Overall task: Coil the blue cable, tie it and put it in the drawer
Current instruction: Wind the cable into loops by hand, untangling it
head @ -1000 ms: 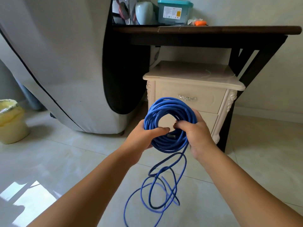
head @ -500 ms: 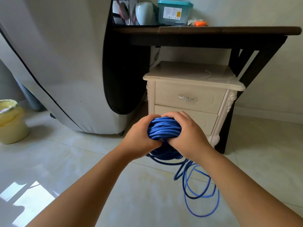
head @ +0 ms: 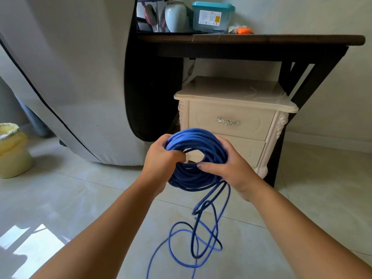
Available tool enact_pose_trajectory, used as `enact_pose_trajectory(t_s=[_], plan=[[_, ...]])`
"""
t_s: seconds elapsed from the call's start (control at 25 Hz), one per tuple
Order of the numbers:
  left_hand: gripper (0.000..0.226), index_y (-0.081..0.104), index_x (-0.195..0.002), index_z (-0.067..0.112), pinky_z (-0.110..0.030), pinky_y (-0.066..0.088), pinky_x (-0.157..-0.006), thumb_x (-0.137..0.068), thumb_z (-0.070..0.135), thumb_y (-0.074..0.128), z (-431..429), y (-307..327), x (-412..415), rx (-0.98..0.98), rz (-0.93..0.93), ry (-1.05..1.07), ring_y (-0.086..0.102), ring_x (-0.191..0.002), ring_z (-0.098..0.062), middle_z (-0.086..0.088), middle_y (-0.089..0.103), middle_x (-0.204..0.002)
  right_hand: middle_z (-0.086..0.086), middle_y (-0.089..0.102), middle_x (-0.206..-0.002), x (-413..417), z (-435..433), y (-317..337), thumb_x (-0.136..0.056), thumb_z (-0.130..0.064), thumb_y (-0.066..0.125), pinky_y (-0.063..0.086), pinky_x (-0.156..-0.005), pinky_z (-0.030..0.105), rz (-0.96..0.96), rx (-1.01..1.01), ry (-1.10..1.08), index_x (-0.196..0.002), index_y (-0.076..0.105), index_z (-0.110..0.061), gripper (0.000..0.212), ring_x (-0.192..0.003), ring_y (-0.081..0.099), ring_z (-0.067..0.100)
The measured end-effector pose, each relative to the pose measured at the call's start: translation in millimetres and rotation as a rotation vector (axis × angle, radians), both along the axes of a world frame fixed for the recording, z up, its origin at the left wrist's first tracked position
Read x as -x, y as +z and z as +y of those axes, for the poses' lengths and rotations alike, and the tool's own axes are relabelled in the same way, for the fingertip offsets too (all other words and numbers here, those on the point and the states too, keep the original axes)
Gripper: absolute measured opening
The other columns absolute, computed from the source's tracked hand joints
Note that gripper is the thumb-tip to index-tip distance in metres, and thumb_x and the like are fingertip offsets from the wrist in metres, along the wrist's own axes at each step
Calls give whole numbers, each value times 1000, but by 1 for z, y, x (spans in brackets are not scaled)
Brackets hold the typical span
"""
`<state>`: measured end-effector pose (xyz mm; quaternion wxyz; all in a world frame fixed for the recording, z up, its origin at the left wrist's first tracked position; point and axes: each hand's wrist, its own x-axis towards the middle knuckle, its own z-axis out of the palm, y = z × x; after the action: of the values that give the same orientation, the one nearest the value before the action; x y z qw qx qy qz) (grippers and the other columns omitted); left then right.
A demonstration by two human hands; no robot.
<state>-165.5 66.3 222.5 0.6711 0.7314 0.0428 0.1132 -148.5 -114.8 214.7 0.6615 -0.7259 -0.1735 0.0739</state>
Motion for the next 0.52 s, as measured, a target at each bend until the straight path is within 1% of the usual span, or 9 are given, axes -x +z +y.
enact_pose_trajectory(t_s=[0.08,0.16,0.24,0.32,0.4,0.44,0.48,0.52], plan=[[44,63,-106,5,-43,49,-71,-62,0,64,4,-1,-4,167,60,-16,60,-78,-30,-15,61,-88,-13,71,-92,1,1,0,-79,-10,78,55,-77,29,68,-105,19,-120,54,-41,58,-93,70,11],[55,62,-112,3,-45,49,-73,-57,5,63,4,-3,-4,261,106,-61,60,-82,-33,-16,60,-91,-9,71,-96,1,4,-1,-77,-10,80,55,-79,28,88,-161,6,-124,55,-39,60,-96,69,13],[57,60,-116,4,-43,48,-75,-59,8,65,1,-5,-2,246,130,-119,60,-83,-32,-17,60,-94,-7,70,-96,0,6,-5,-75,-10,81,55,-82,31,130,-188,-49,-121,59,-35,57,-97,69,16],[56,58,-117,8,-38,49,-75,-62,13,70,2,-5,-2,160,148,-178,60,-85,-28,-16,61,-97,-2,71,-89,-3,8,-8,-74,-8,81,56,-86,41,197,-212,-128,-107,66,-28,41,-97,70,26],[61,56,-123,10,-33,51,-75,-65,21,76,1,-4,-2,107,136,-259,61,-86,-23,-14,61,-100,4,71,-85,-8,7,-10,-72,-5,78,54,-93,52,213,-206,-223,-90,69,-26,29,-97,69,37],[65,55,-127,12,-31,51,-75,-67,25,78,0,-2,-1,97,127,-297,62,-86,-20,-11,62,-101,5,70,-82,-9,7,-9,-72,-3,75,52,-93,54,206,-202,-266,-85,69,-25,26,-96,69,39],[69,52,-132,15,-30,53,-77,-70,28,80,0,-3,-2,105,121,-334,64,-89,-18,-8,63,-104,6,68,-80,-11,8,-8,-73,-2,72,52,-91,54,193,-197,-305,-84,69,-23,24,-92,68,39],[76,48,-139,20,-32,55,-83,-72,32,82,-1,-5,-2,126,132,-361,66,-95,-18,-6,65,-112,7,67,-80,-12,8,-7,-73,-2,71,53,-89,53,176,-192,-344,-86,68,-21,23,-87,67,36]])
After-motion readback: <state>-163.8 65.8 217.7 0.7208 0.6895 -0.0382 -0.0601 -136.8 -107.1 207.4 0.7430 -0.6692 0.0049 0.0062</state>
